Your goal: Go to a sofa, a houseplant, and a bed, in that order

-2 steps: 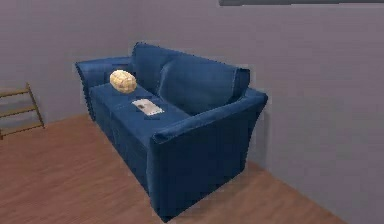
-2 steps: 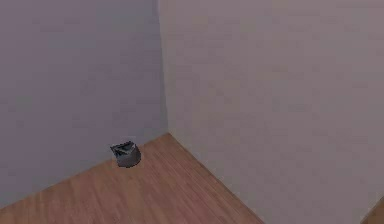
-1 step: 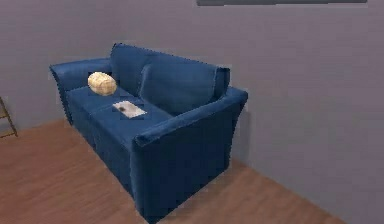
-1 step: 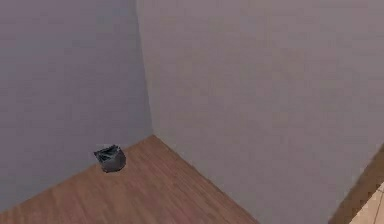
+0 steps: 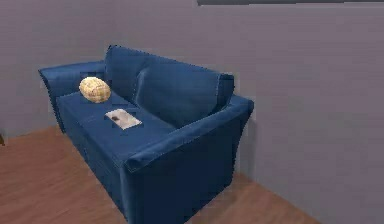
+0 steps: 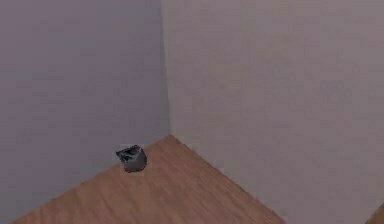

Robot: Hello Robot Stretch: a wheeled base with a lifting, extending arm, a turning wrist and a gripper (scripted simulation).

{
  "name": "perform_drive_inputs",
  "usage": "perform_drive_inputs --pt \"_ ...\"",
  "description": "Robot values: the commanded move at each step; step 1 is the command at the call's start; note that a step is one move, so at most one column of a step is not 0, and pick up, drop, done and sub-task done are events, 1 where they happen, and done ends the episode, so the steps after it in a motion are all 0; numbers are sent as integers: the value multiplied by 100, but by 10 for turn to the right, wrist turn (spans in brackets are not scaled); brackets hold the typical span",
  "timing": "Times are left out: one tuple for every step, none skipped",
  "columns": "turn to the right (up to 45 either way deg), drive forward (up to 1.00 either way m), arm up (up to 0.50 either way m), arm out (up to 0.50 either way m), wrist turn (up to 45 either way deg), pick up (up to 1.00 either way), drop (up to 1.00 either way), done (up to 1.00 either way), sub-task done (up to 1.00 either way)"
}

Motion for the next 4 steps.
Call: perform_drive_inputs --pt "-180 0 0 0 0 0 0 0 0" --pt "0 0 0 0 0 0 0 0 100" --pt "-450 0 0 0 0 0 0 0 0" --pt "-450 0 0 0 0 0 0 0 0"
